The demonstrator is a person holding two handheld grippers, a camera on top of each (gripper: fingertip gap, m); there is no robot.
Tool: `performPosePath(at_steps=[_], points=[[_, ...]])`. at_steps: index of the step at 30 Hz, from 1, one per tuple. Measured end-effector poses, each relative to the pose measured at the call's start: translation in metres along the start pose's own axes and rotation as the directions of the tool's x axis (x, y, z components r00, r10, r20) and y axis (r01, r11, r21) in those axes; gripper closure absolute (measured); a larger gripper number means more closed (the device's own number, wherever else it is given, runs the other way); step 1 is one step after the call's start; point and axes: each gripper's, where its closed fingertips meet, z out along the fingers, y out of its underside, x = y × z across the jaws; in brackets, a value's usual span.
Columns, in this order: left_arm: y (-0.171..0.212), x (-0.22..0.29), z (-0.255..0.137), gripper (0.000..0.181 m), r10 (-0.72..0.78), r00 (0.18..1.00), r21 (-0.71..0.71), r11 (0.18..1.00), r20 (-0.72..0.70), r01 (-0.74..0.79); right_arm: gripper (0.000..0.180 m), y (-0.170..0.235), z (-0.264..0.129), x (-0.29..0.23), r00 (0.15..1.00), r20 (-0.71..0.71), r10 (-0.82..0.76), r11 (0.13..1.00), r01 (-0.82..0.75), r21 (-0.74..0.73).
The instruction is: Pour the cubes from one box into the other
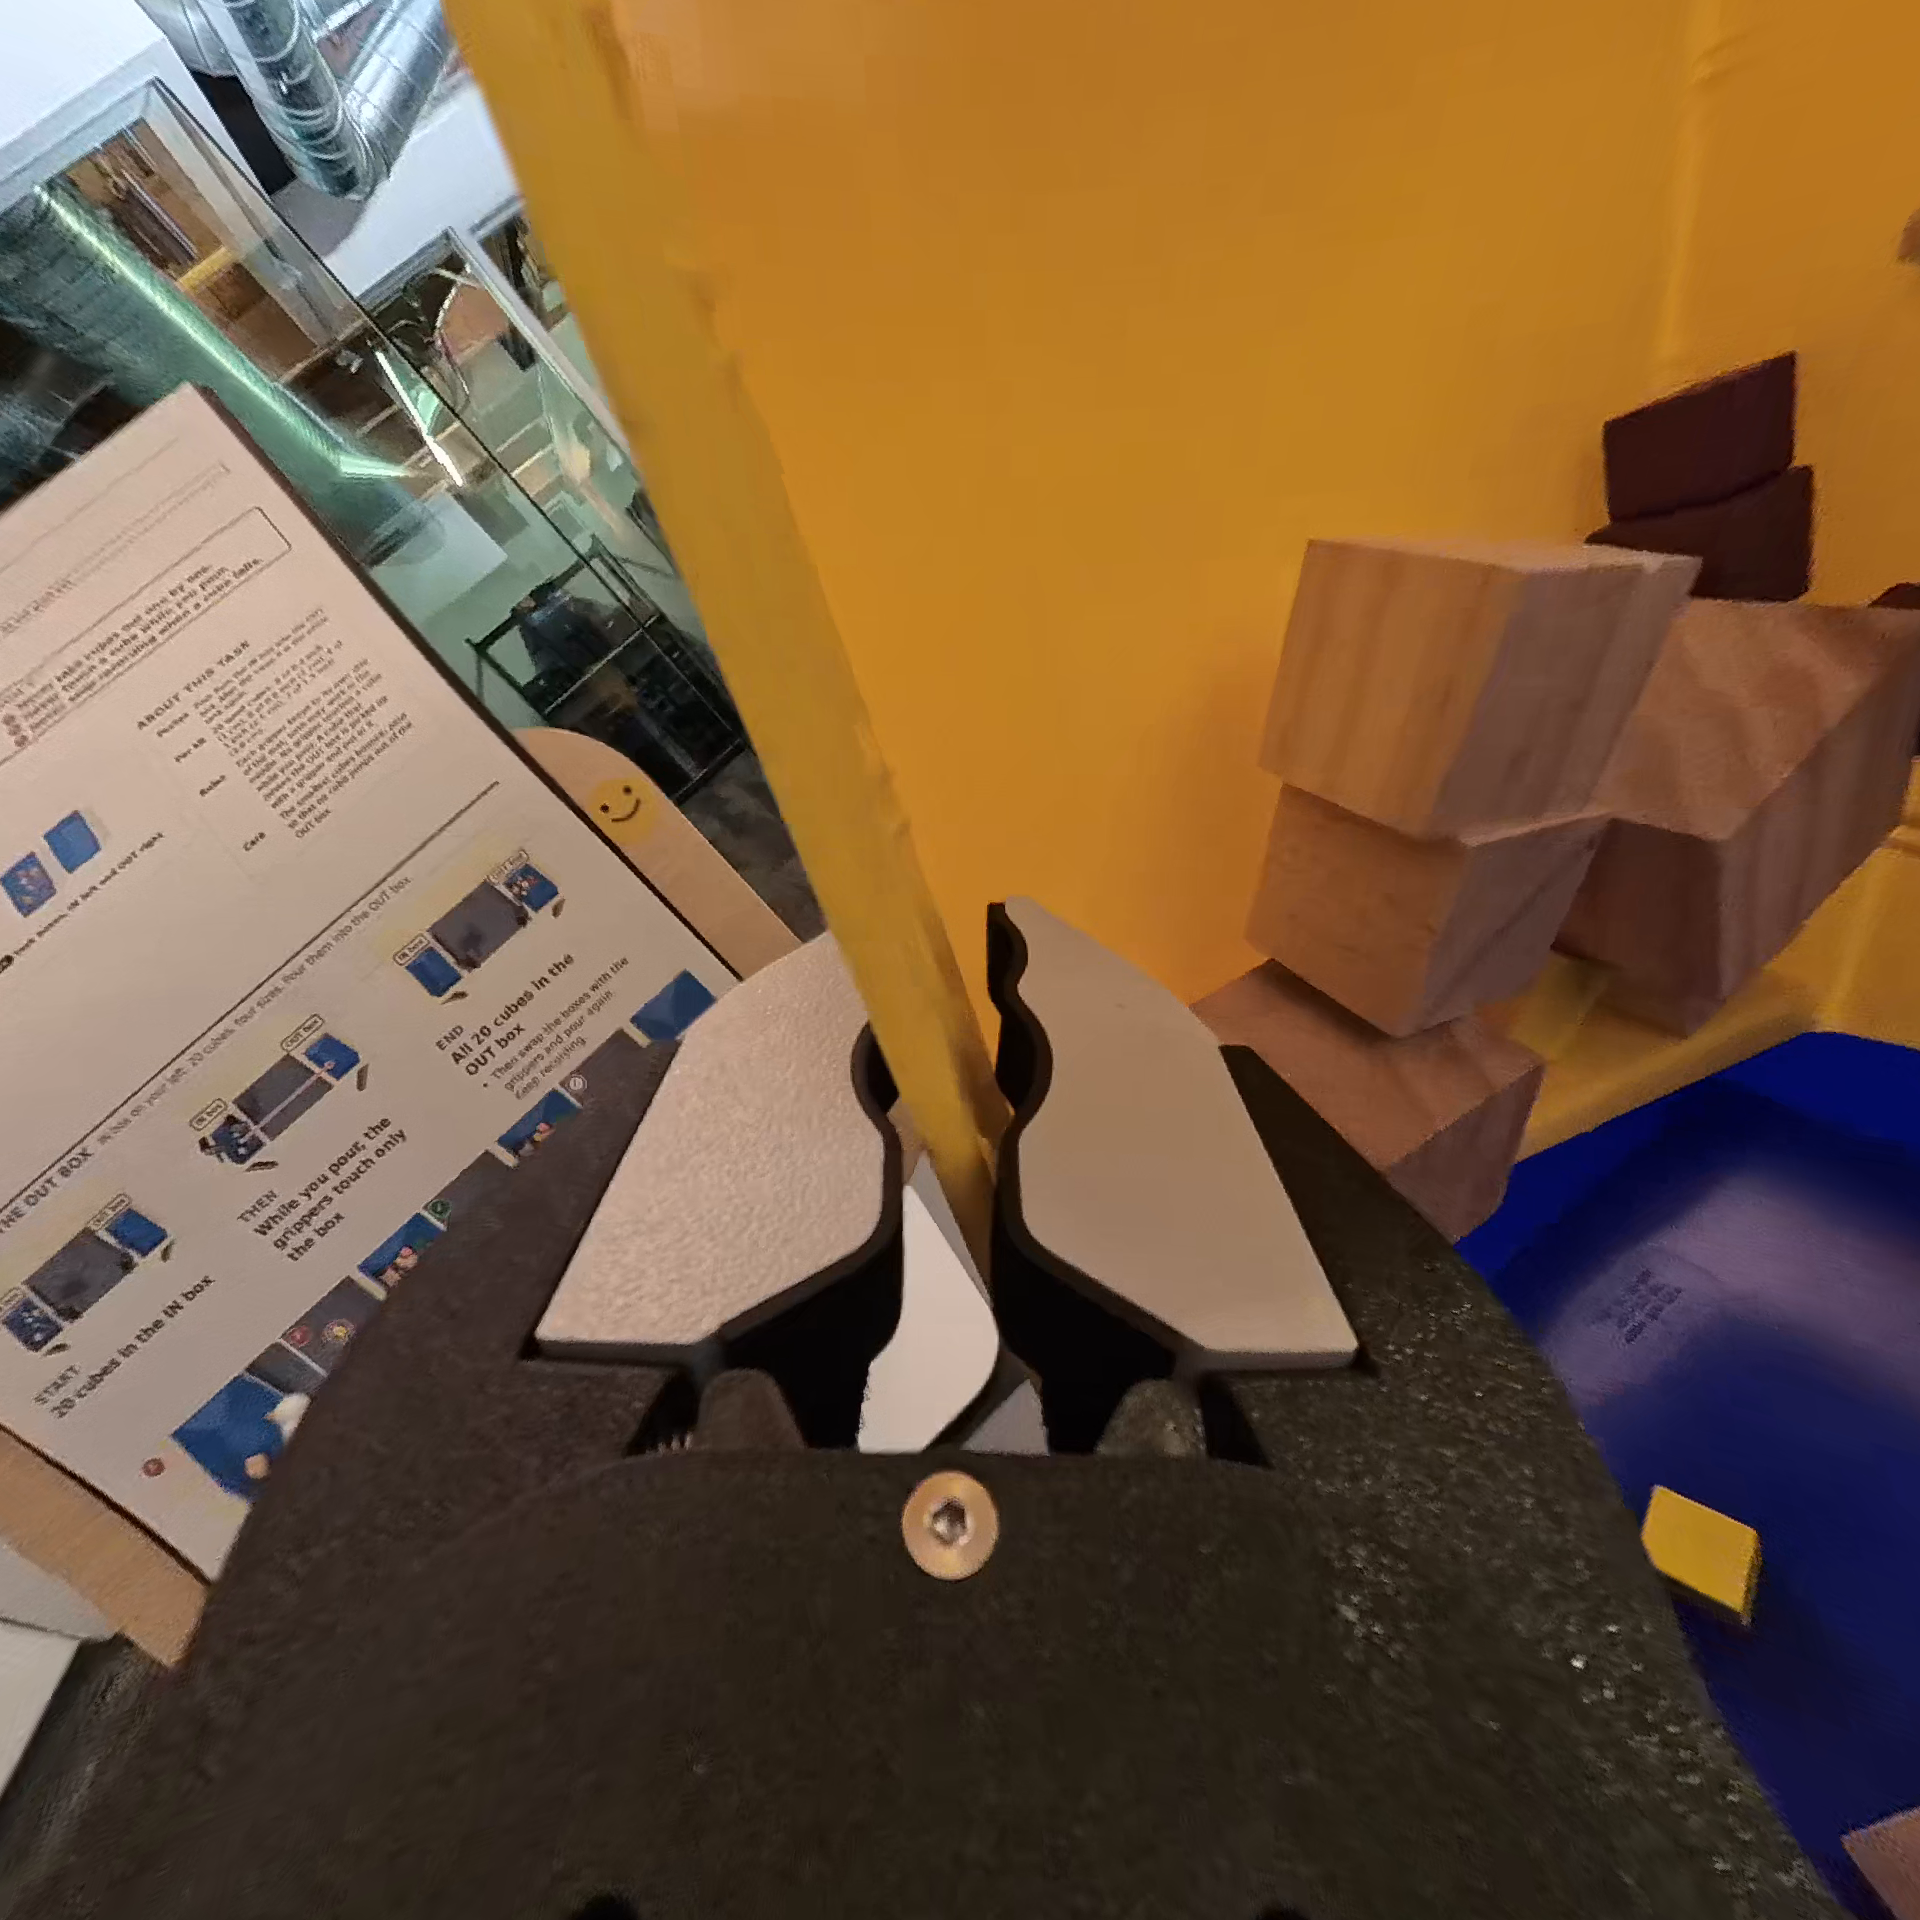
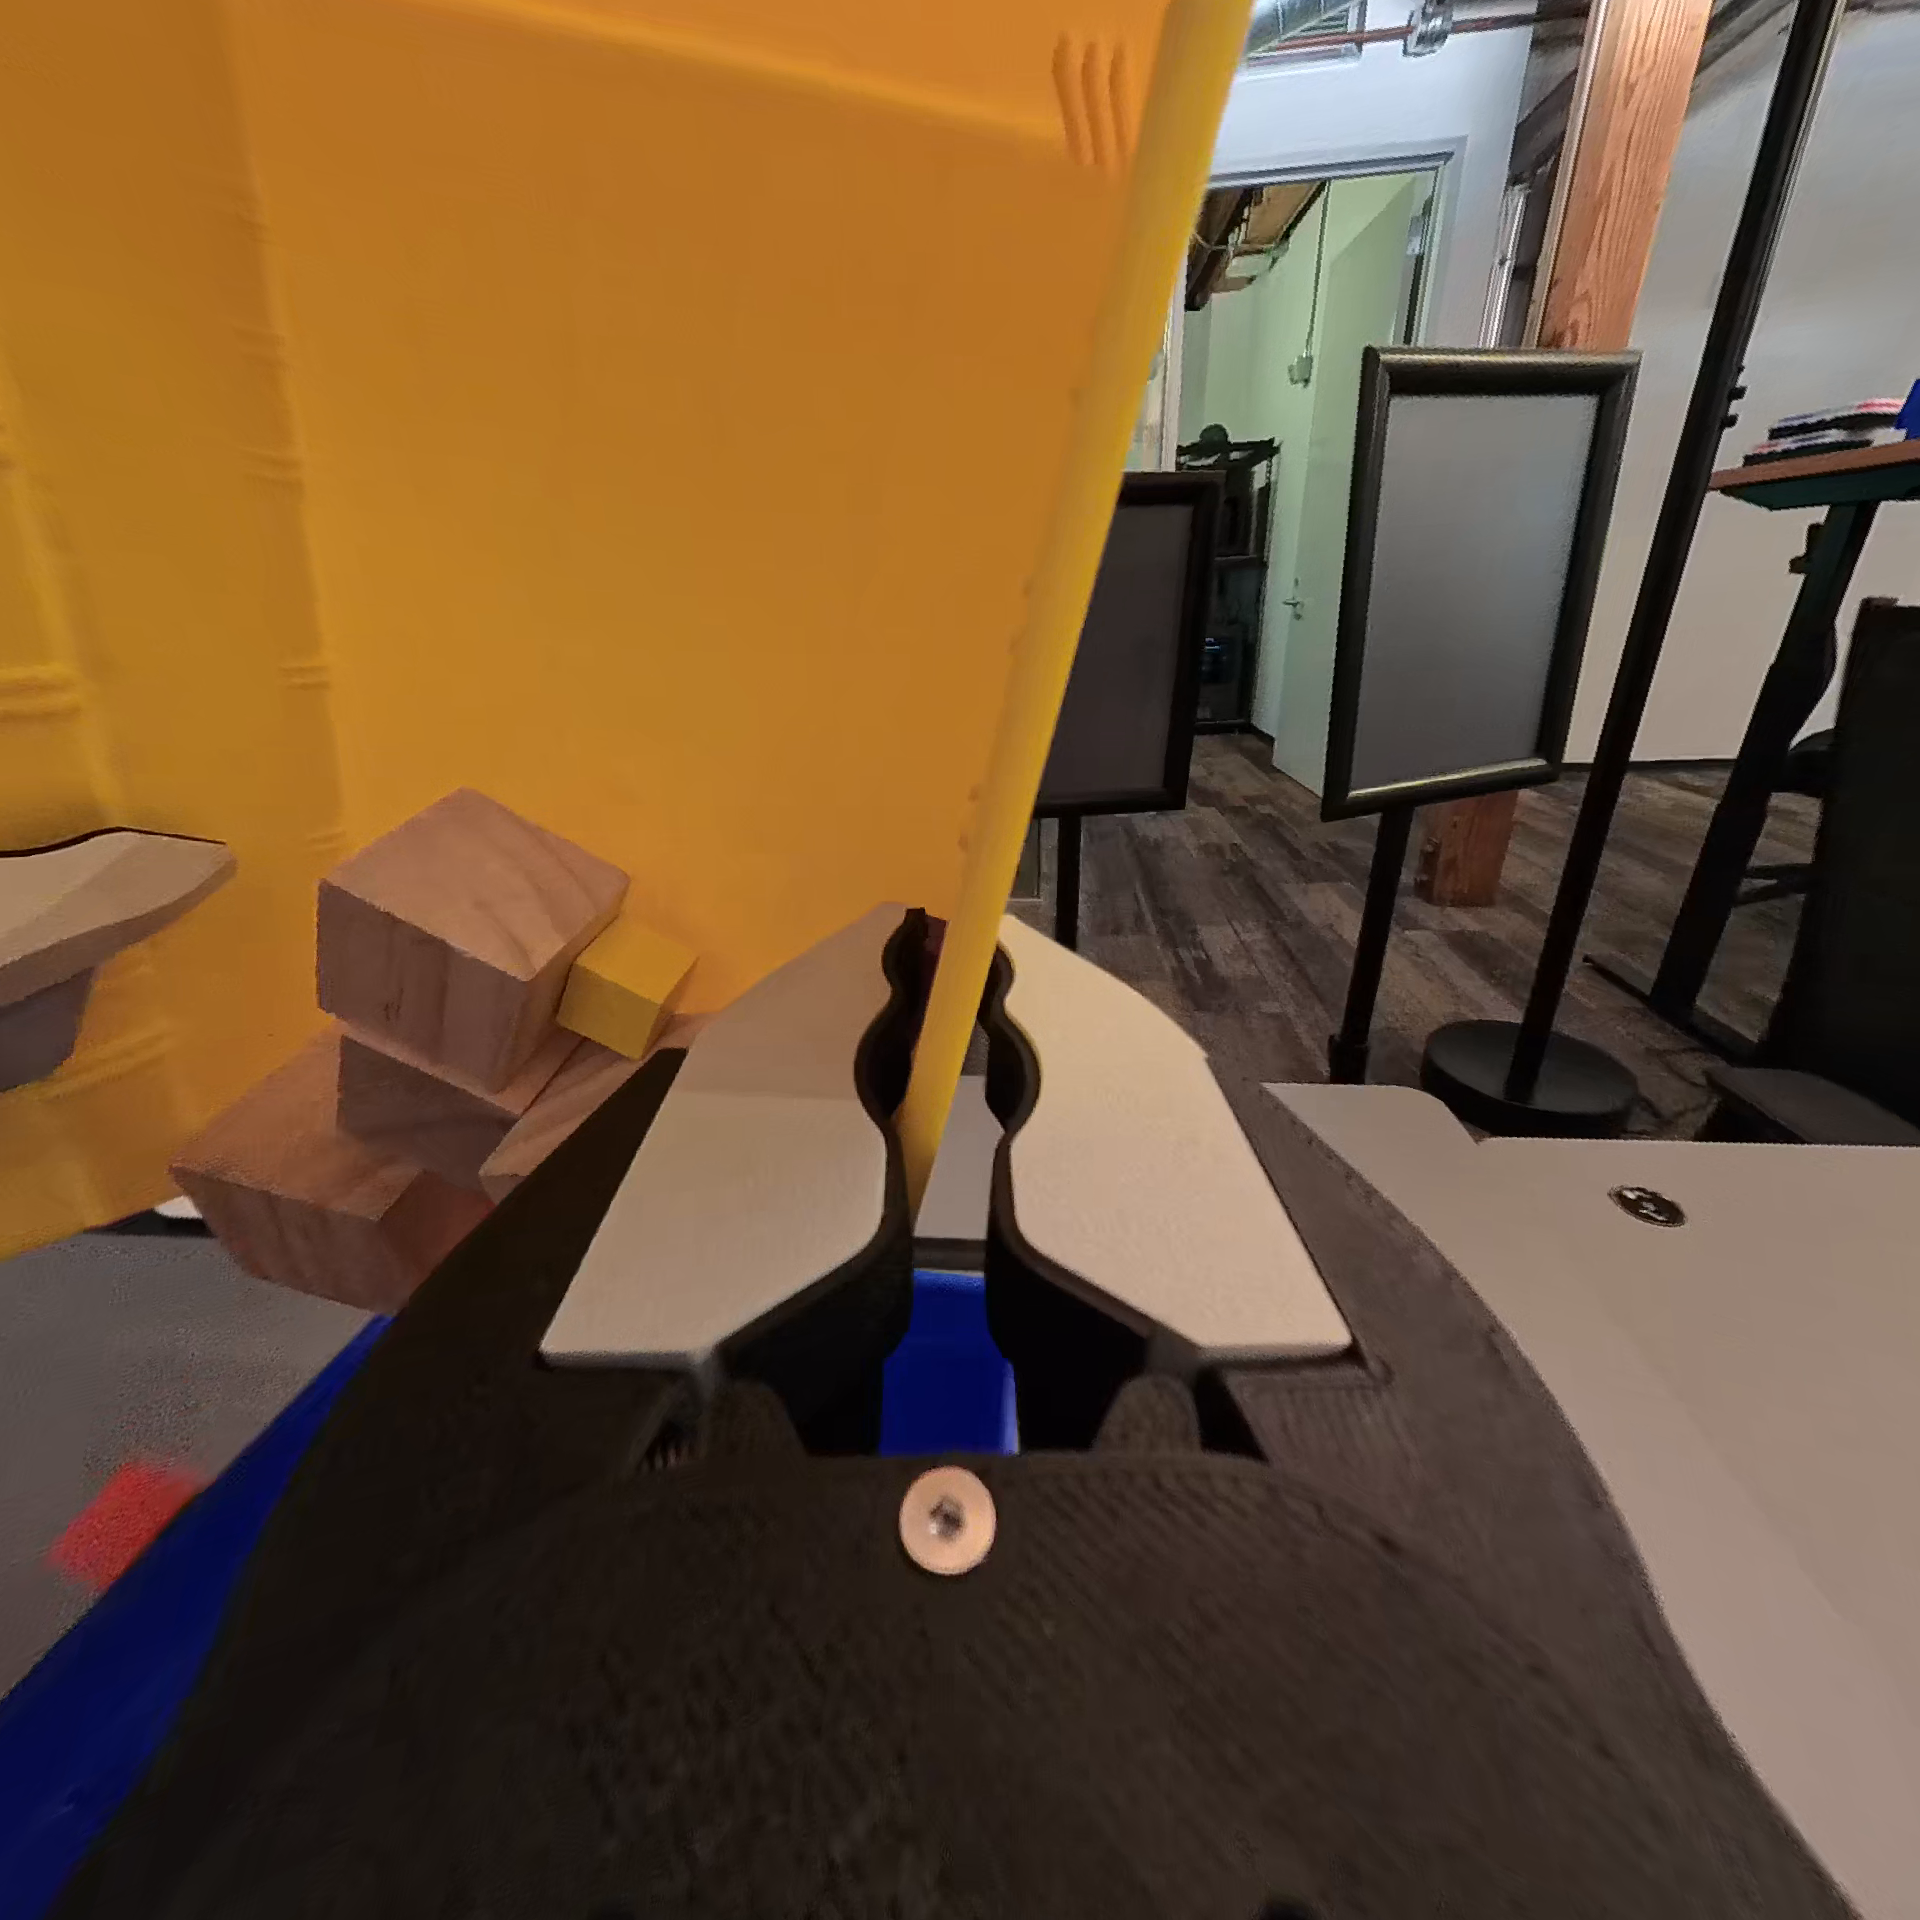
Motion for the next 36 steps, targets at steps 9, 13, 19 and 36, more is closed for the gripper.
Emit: performPosePath(at_steps=[9,13,19,36], points=[[0.000,0.007,0.002,0.166,-0.011,0.999,0.003,1.000,-0.030,0.011,0.173,0.004,0.000,0.005,1.000,-0.007,0.005,1.000,-0.005,-0.012],[-0.001,0.008,0.004,0.166,-0.022,0.999,0.003,1.000,-0.029,0.022,0.173,0.000,-0.002,0.007,1.000,-0.023,-0.014,1.000,0.013,-0.018],[-0.007,0.008,0.001,0.166,-0.019,1.000,0.034,0.999,-0.015,0.020,0.173,-0.004,-0.004,0.009,1.000,-0.026,-0.009,1.000,0.009,0.001],[-0.006,0.005,0.002,0.166,-0.039,0.999,0.066,0.997,-0.006,0.040,0.172,-0.005,-0.003,0.005,0.999,-0.027,-0.027,1.000,0.028,0.014]])
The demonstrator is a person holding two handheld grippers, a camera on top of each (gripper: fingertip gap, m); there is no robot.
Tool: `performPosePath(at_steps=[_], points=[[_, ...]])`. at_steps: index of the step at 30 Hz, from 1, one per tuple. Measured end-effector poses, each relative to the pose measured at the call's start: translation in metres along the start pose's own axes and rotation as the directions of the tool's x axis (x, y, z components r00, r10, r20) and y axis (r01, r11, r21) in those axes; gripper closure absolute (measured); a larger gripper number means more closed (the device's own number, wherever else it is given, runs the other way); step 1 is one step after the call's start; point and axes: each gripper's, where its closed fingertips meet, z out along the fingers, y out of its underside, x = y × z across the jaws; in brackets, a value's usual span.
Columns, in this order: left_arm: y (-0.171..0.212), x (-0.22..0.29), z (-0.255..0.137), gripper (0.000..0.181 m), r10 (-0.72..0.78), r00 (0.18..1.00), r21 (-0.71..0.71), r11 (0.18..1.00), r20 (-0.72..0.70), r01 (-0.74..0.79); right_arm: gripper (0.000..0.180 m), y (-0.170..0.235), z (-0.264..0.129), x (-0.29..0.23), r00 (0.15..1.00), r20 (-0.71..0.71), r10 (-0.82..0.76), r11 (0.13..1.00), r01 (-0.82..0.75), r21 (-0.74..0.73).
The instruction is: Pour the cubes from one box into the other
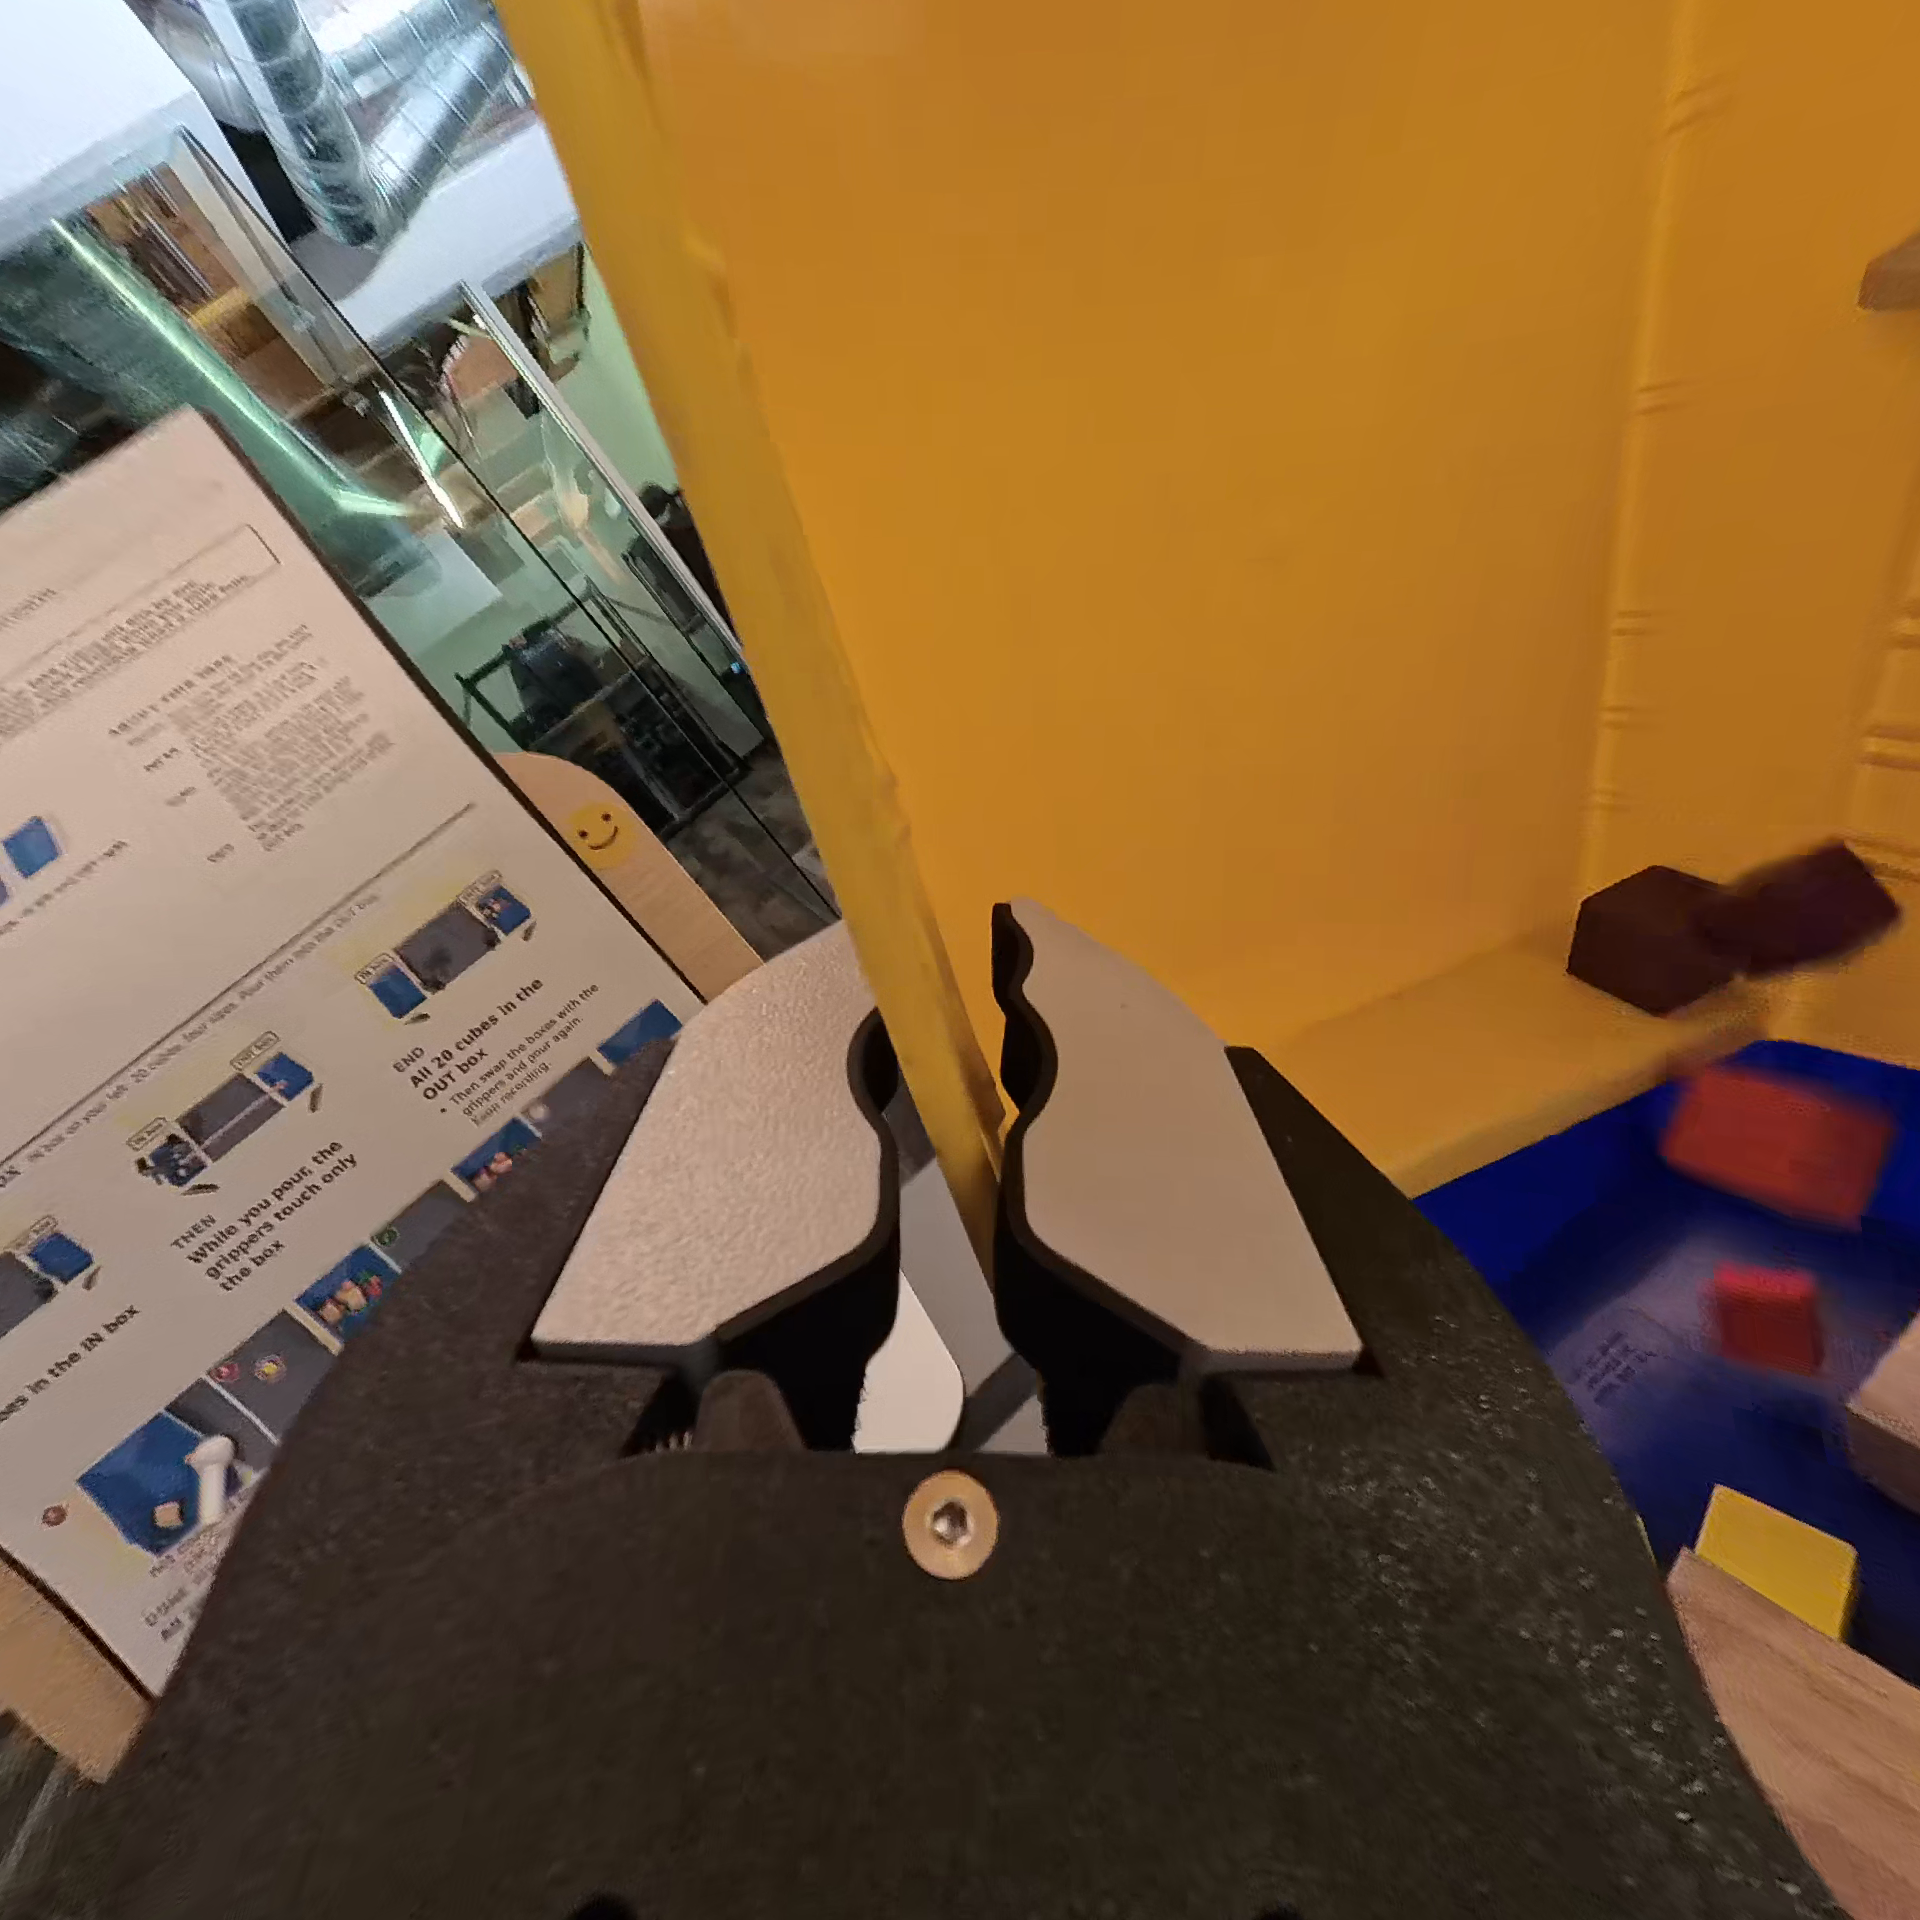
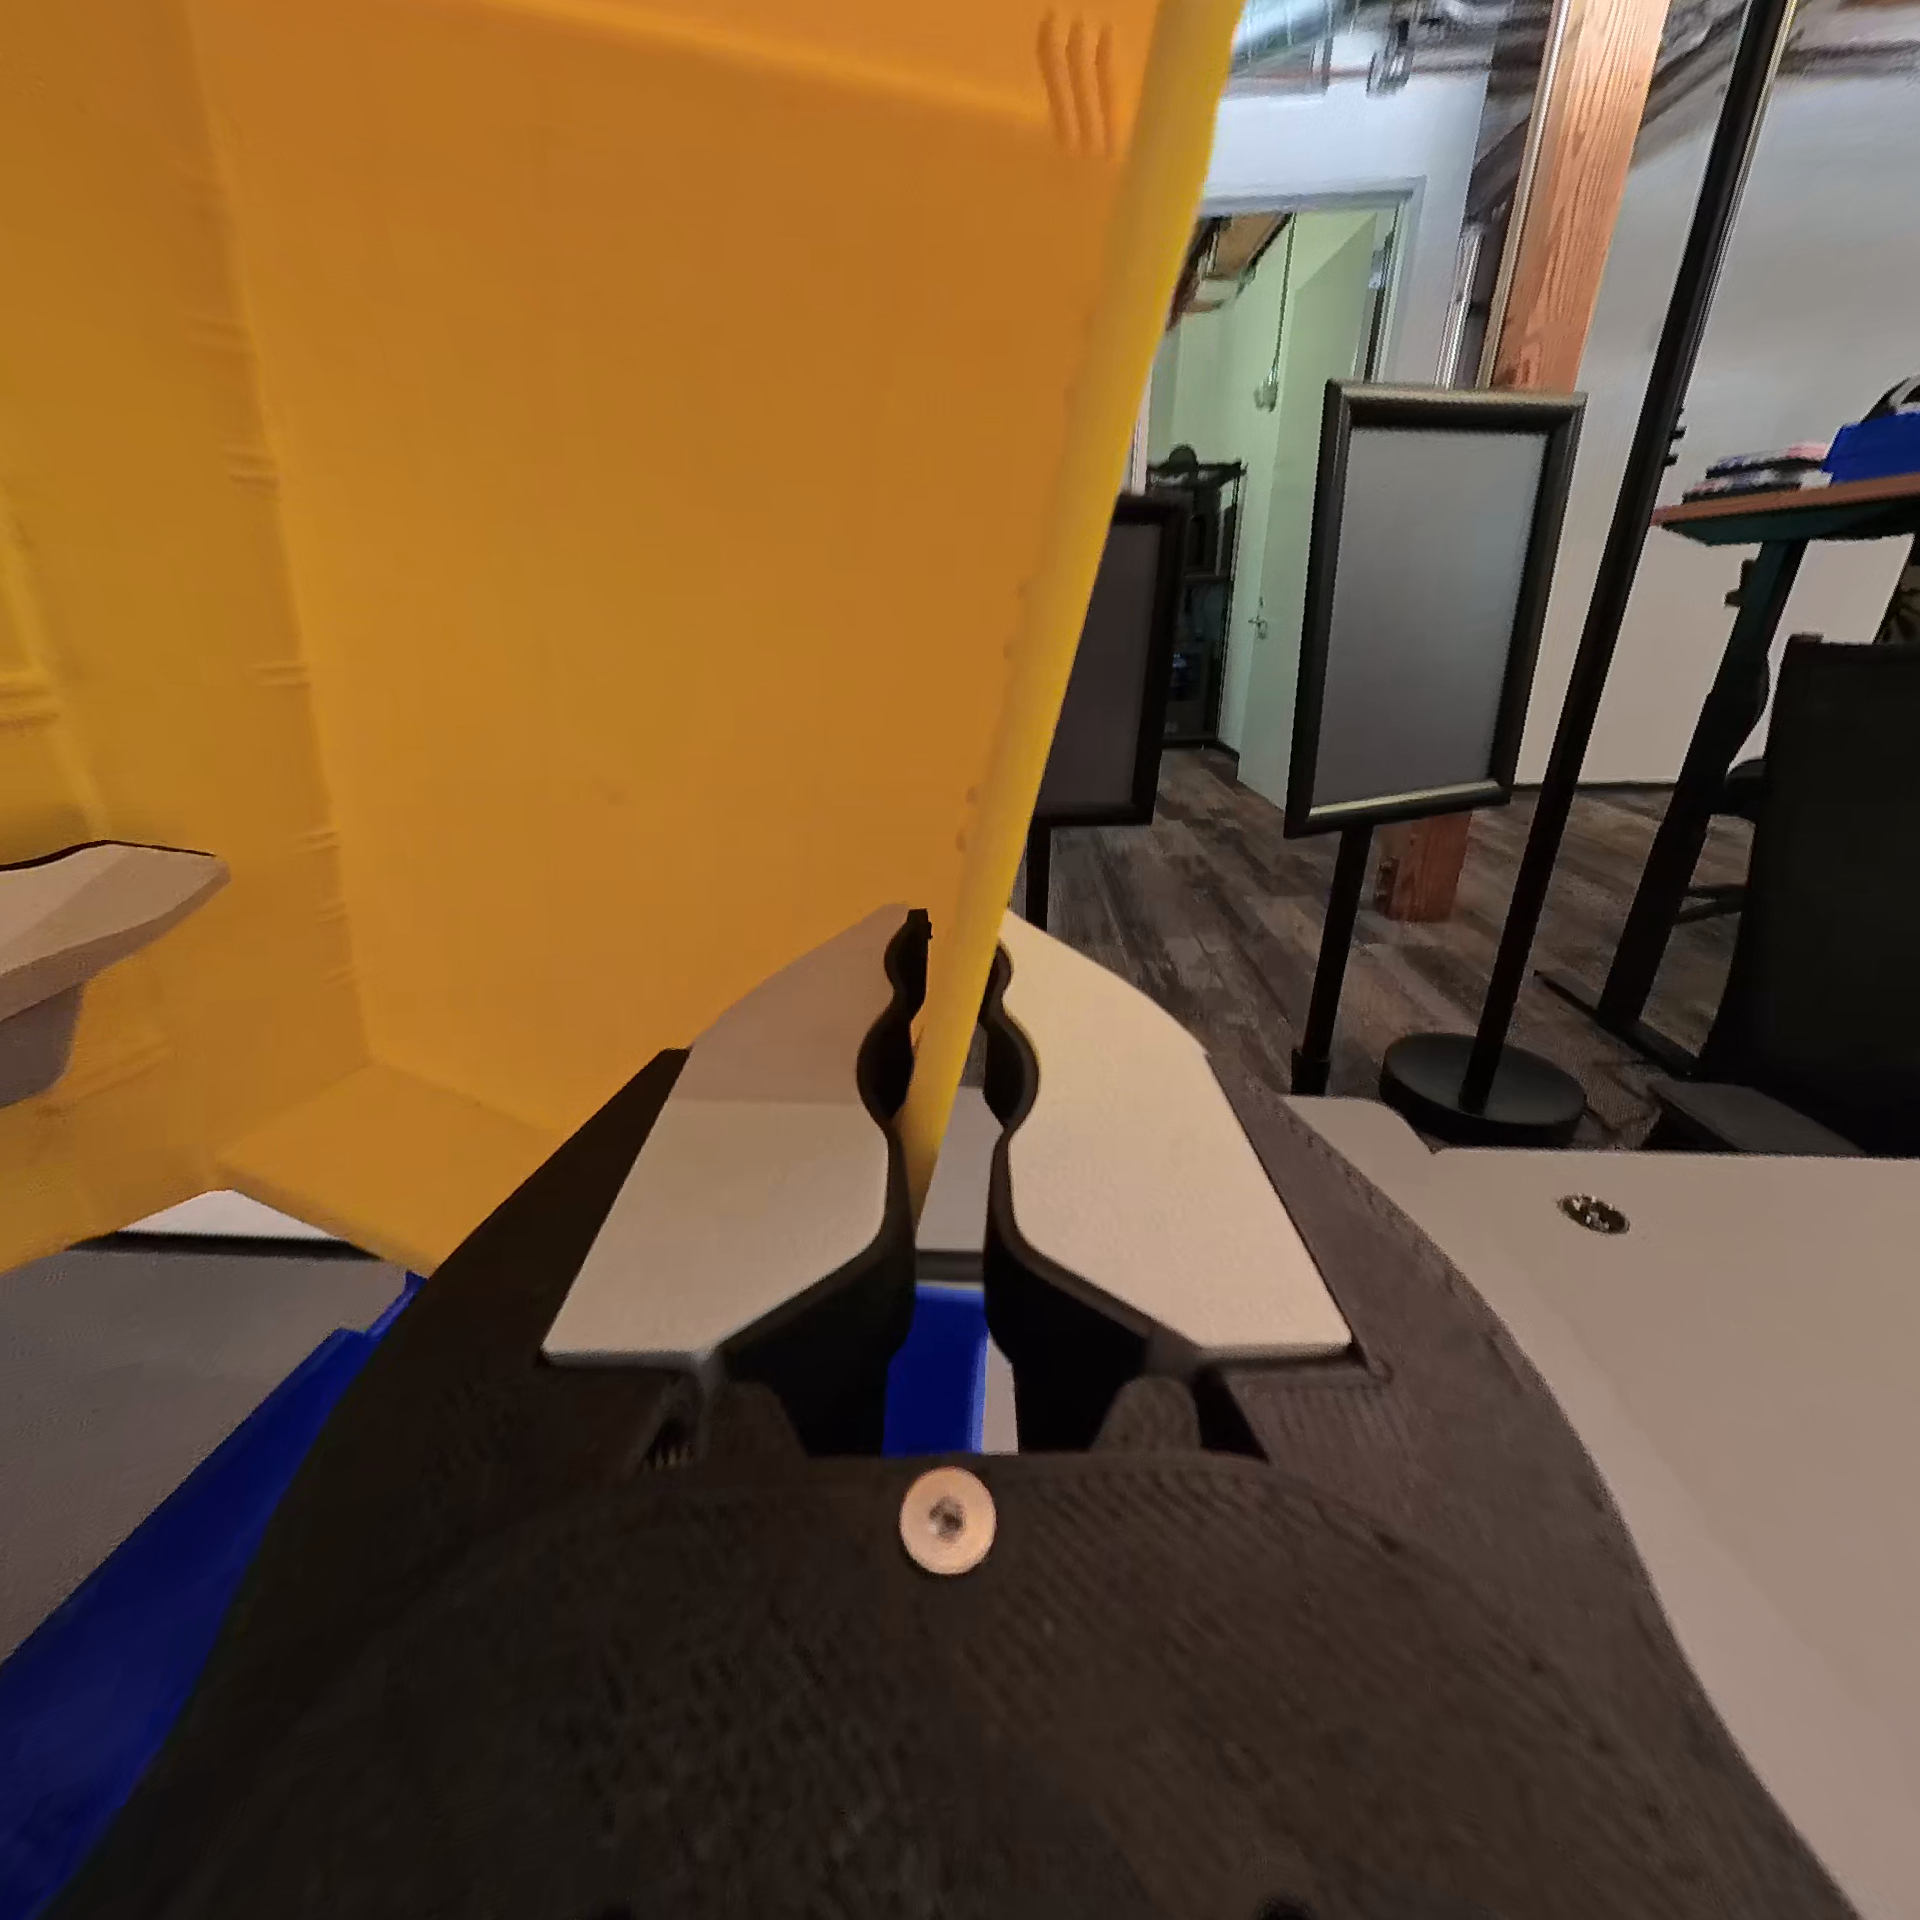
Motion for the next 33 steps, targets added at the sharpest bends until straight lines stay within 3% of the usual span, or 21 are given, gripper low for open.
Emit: performPosePath(at_steps=[6,12,18,23,26,29,32,33], points=[[-0.036,-0.009,-0.024,0.165,-0.021,0.997,0.228,0.974,0.068,0.005,0.172,-0.039,-0.021,-0.006,0.999,0.000,-0.049,0.977,0.048,0.208],[-0.044,-0.012,-0.032,0.165,-0.029,0.997,0.238,0.971,0.076,0.010,0.172,-0.047,-0.025,-0.010,0.999,0.004,-0.050,0.974,0.047,0.223],[-0.042,-0.007,-0.032,0.165,-0.096,0.995,0.154,0.984,0.020,0.092,0.169,-0.050,-0.024,-0.011,0.997,0.053,0.061,0.980,-0.070,0.188],[-0.038,0.027,-0.029,0.157,-0.050,0.997,-0.015,0.999,-0.057,0.050,0.177,-0.047,-0.031,0.016,0.995,-0.036,0.093,0.994,-0.091,0.066],[-0.036,0.063,-0.035,0.148,-0.142,0.970,-0.098,0.987,-0.195,0.125,0.176,-0.055,-0.046,0.034,0.990,-0.067,0.123,0.992,-0.120,0.042],[-0.042,0.106,-0.043,0.140,-0.278,0.871,-0.169,0.959,-0.405,0.227,0.175,-0.072,-0.048,0.055,0.987,-0.061,0.151,0.988,-0.153,-0.037],[-0.061,0.111,-0.060,0.114,-0.357,0.770,-0.220,0.934,-0.528,0.282,0.174,-0.090,-0.028,0.075,0.996,-0.018,0.088,0.956,-0.089,-0.280],[-0.068,0.104,-0.071,0.115,-0.375,0.739,-0.220,0.927,-0.559,0.304,0.174,-0.091,-0.022,0.081,0.999,-0.004,0.050,0.924,-0.047,-0.379]])
